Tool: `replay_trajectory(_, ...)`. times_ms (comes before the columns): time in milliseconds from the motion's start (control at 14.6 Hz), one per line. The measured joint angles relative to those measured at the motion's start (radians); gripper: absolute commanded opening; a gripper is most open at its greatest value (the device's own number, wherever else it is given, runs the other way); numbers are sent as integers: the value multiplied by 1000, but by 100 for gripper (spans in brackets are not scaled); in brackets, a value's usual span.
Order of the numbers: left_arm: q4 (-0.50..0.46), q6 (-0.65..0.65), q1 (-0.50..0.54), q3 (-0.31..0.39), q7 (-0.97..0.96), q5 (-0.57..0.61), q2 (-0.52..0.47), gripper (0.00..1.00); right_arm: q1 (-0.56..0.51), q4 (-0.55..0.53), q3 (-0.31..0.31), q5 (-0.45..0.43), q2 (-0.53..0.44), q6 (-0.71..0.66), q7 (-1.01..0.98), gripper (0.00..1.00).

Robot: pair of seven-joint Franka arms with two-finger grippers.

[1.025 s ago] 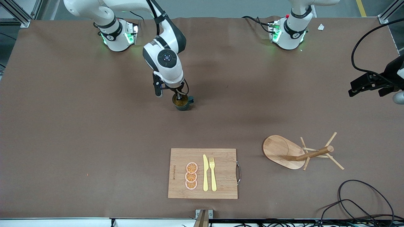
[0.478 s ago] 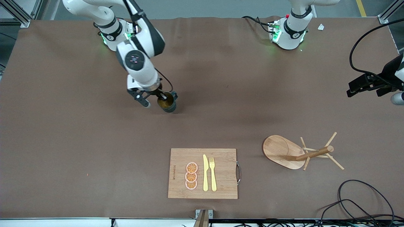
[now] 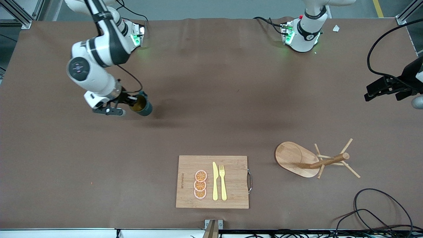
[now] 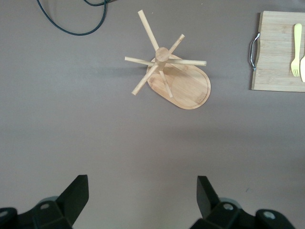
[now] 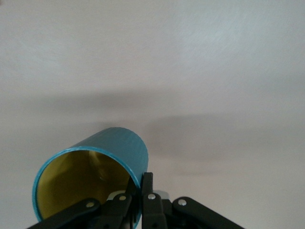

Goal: Transfer cup from left to right arm and place
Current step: 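Carry the teal mug with the right gripper toward the table edge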

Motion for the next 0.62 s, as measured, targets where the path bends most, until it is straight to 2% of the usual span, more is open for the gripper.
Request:
replay_trajectory(205,0,0,2,0,20,0,0,100,-138,-3,-1,-79,0,3,-371,0)
replay_trajectory(410,0,0,1,0,46,9,0,100,-205,-8,-1,-168,0,27,-646,0)
replay_trajectory(615,-1,0,2,1,49,12,0,100,-274,-18,2,-188,8,88,-954,0)
